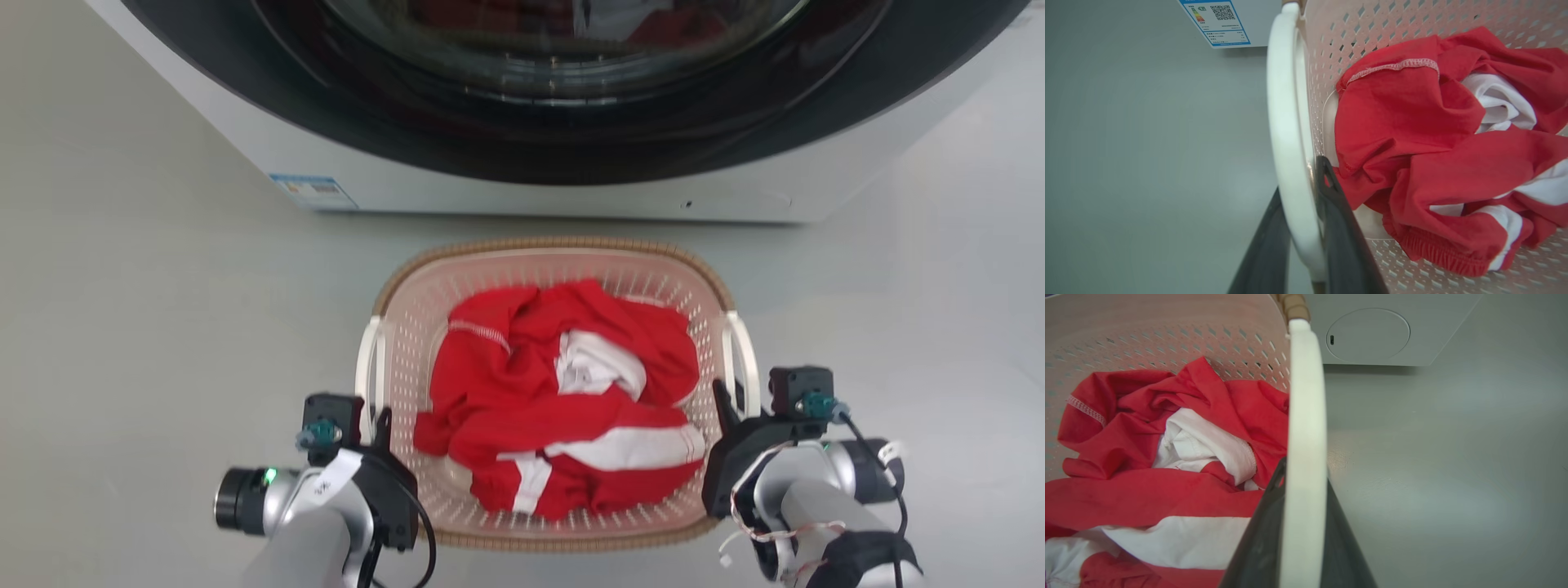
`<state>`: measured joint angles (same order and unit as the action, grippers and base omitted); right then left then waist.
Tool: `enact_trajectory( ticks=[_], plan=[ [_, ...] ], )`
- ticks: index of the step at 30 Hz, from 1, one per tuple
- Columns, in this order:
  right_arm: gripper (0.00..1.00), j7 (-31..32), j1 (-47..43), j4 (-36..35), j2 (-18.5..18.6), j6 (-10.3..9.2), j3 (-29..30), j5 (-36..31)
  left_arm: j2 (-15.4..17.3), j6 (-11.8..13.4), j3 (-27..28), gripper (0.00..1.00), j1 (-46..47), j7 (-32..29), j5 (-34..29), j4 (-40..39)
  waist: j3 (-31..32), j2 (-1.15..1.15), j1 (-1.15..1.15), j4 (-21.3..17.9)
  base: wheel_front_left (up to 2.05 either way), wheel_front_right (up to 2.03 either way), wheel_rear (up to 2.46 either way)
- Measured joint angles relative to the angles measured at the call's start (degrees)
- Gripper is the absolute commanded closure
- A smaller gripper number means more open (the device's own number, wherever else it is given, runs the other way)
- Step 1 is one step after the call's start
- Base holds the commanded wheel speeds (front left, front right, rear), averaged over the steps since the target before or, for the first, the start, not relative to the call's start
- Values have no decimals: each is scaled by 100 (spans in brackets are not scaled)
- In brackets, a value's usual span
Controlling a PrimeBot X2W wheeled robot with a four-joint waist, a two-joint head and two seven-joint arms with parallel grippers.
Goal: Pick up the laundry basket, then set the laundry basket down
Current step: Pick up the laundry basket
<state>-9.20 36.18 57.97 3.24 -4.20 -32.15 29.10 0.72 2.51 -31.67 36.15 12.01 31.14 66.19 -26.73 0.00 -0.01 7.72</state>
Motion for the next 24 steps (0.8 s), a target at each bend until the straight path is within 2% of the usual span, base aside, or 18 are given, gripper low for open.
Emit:
enact_trajectory(
  ticks=[11, 24],
  plan=[
    [100, 523, -731, -111, 9, -144, -737, 780, 41, -8, -277, 100, -709, -288, 153, 157, 945, -1, -1, -53, 0, 0, 0],
    [100, 971, -1196, -352, 48, -296, -1334, 1454, 110, -56, -467, 100, -1205, -525, 347, 235, 1761, -1, 0, -125, 0, 0, 0]
  ],
)
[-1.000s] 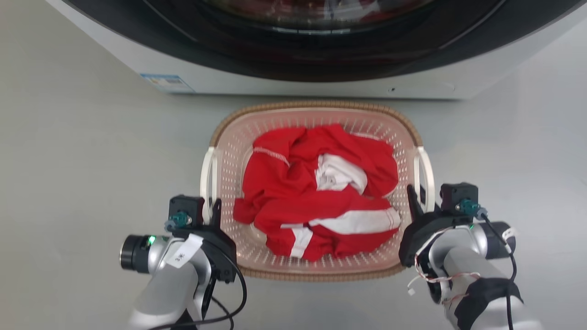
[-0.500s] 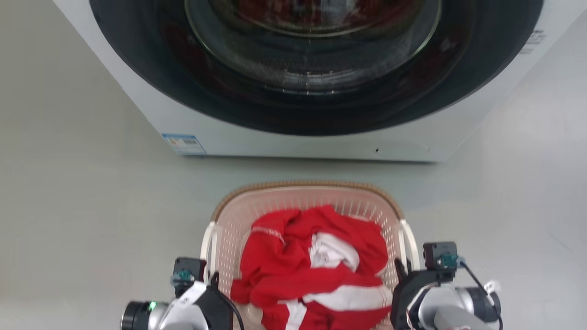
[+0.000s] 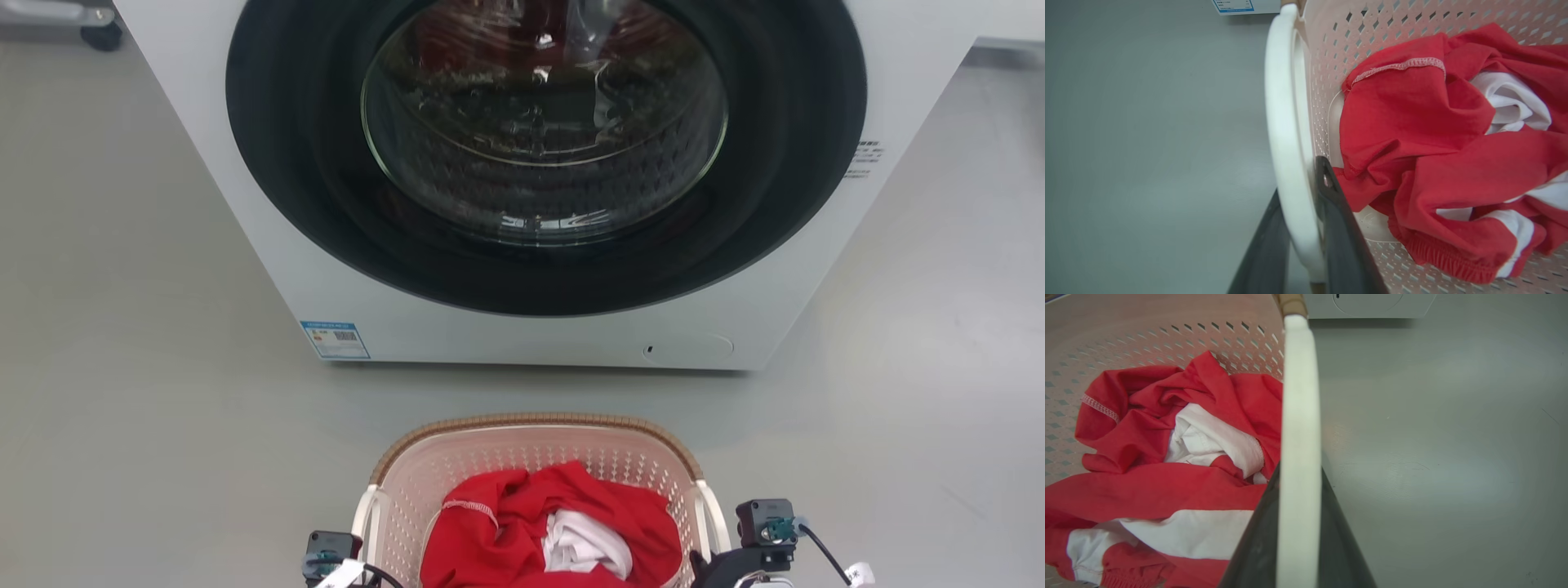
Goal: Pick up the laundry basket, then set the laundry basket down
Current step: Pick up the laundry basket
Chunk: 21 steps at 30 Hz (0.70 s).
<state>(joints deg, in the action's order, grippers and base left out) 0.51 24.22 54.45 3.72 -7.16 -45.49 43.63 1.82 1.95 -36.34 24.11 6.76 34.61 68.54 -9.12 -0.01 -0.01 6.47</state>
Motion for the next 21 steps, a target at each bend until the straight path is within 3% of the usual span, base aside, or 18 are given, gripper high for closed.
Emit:
enact_trajectory(
  ticks=[21],
  plan=[
    [100, 449, -250, 62, 31, -90, -610, 797, 40, -69, -293, 100, -342, -314, 107, 64, 450, 1, 1, -151, 0, 0, 0]
  ],
)
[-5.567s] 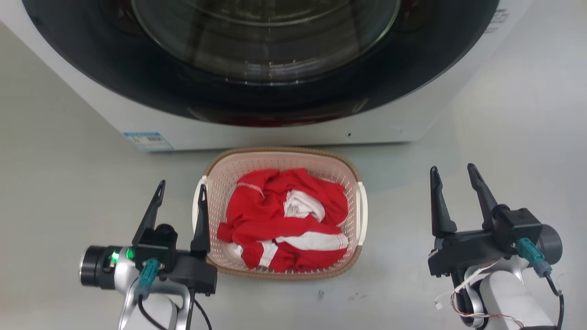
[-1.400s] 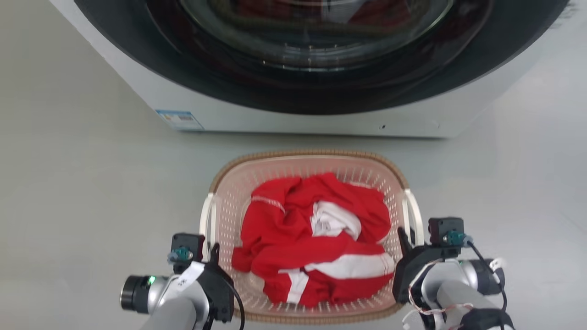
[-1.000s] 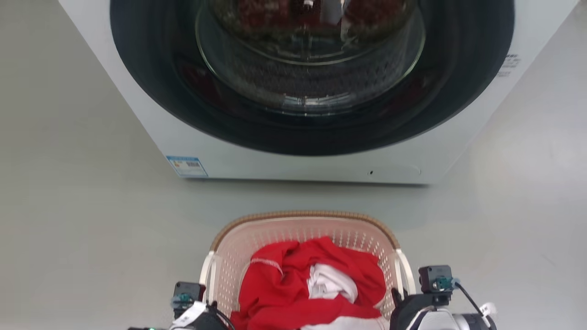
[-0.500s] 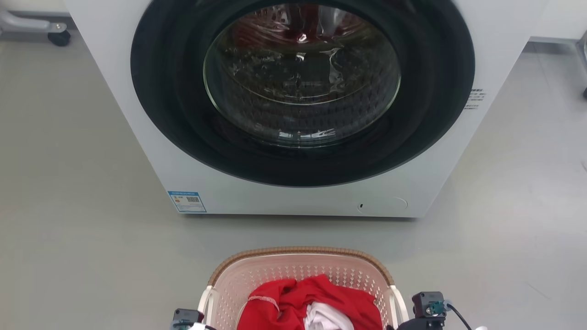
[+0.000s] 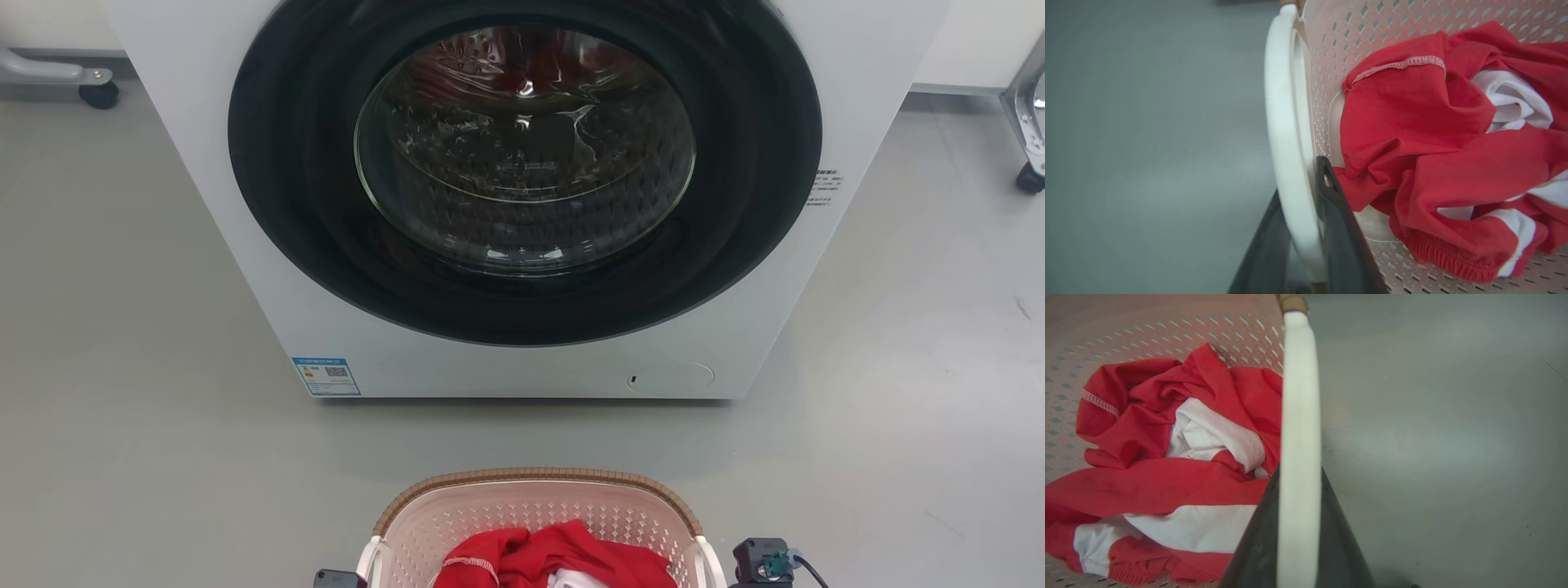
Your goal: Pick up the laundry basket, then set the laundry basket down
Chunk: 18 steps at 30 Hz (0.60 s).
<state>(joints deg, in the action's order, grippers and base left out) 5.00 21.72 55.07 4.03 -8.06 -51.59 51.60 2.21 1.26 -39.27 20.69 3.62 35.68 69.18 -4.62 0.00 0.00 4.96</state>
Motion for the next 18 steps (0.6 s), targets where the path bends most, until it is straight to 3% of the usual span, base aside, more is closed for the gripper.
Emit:
enact_trajectory(
  ticks=[18],
  plan=[
    [100, -2, 16, 188, -4, 0, -310, 417, 0, -10, -91, 100, -60, -57, 57, 15, 109, 0, 0, -18, 0, 0, 0]
  ],
)
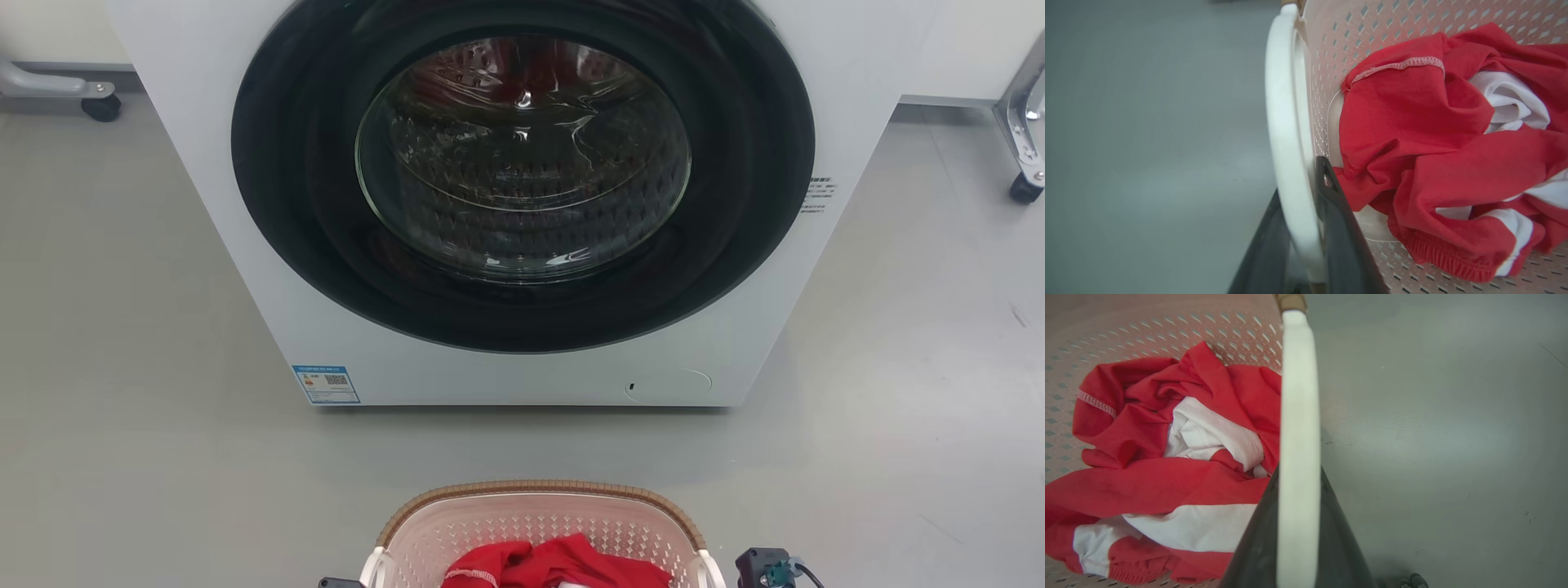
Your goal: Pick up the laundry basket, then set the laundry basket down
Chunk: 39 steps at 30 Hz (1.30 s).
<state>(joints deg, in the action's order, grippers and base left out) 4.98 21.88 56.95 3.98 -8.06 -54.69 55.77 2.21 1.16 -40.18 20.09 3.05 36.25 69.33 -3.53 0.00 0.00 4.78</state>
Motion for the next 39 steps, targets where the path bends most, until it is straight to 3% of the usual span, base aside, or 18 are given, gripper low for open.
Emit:
enact_trajectory(
  ticks=[39],
  plan=[
    [100, -102, 346, 229, -9, 0, -588, 681, 1, 35, -152, 100, 43, 8, 231, -5, -174, 1, 0, -10, 0, 0, 0]
  ],
)
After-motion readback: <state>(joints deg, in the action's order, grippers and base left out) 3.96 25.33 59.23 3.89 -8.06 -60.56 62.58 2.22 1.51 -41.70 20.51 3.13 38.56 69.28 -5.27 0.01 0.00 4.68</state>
